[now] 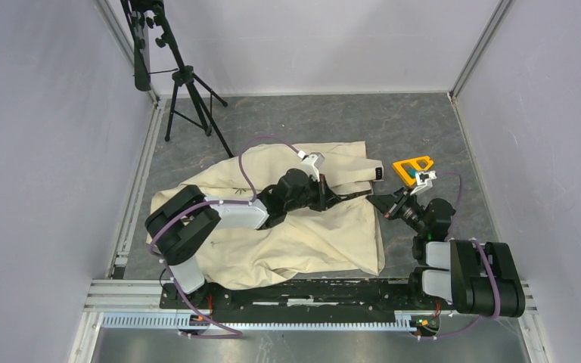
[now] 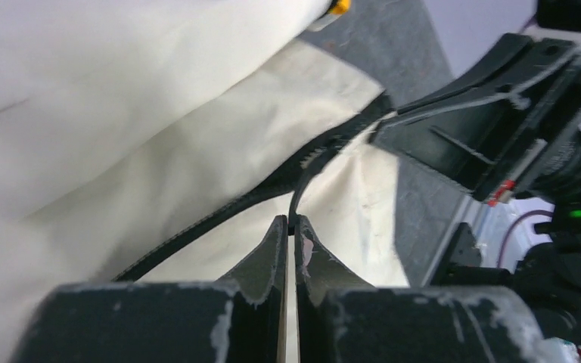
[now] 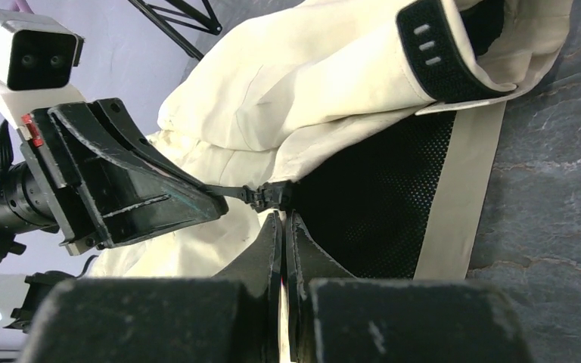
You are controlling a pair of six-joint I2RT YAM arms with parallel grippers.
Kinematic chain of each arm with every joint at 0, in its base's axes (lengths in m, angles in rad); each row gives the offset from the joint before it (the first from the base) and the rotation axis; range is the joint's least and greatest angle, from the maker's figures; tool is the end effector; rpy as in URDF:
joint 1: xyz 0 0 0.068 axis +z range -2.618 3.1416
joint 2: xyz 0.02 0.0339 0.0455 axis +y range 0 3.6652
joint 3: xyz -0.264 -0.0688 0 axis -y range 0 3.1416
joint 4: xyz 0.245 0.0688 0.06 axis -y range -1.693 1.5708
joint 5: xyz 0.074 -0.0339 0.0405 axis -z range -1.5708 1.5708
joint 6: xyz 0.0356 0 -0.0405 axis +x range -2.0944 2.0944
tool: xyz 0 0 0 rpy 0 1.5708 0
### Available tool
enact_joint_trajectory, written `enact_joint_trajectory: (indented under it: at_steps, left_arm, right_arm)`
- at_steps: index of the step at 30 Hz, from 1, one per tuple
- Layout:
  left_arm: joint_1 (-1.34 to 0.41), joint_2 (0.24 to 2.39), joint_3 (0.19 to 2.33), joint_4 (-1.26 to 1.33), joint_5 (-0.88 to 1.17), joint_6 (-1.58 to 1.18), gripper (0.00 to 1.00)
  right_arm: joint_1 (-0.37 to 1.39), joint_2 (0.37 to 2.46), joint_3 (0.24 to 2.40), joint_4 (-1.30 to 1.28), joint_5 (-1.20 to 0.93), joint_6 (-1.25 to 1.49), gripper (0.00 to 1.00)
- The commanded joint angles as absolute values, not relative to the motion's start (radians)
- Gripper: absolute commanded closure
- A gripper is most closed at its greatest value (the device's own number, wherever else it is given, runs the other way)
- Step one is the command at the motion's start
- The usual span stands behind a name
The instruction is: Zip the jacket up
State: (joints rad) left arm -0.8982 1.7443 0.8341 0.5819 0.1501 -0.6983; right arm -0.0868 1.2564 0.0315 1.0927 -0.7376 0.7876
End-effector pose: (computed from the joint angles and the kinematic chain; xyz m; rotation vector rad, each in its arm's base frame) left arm 0.2243 -0.2901 0.1817 0.3203 2.0672 -1.1804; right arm 0.1788 0.0085 0.1412 0.1995 1.7930 1.1340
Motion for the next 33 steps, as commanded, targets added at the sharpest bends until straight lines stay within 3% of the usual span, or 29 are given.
enact_joint_trajectory:
  at_steps: [1,7,17,21,24,26,27,33]
  left_arm:
    - [-0.879,1.657,0.834,0.329,-0.055,-0.68,0.98]
    - [-0.744,1.449,0.681,0.186,-0.188,-0.77,0.98]
    - [-0.46,1.063,0.627,-0.226,-0.32,-0.701,0.98]
    - [-0.417,1.093,0.711,-0.13,0.099,-0.567,0.97]
    - [-0.462,1.219,0.785,-0.037,0.415,-0.568,0.61]
    - [-0.542,1.312,0.845,-0.035,0.431,-0.556,0.28]
    - [-0.578,1.352,0.876,-0.047,0.434,-0.546,0.23]
    - [-0.679,1.621,1.07,-0.138,0.466,-0.542,0.27]
  right_arm:
    - [-0.093,1.215,0.049,1.062,-0.687,0.751,1.0]
    - [-0.105,1.175,0.057,0.944,-0.575,0.73,1.0]
    - [-0.13,1.117,0.108,0.709,-0.492,0.623,1.0]
    - [-0.127,1.126,0.124,0.765,-0.603,0.612,1.0]
    - [-0.119,1.125,0.139,0.782,-0.655,0.6,1.0]
    - [-0.114,1.121,0.14,0.784,-0.658,0.597,1.0]
    - [-0.112,1.119,0.146,0.774,-0.657,0.587,1.0]
    - [-0.106,1.133,0.146,0.793,-0.673,0.595,1.0]
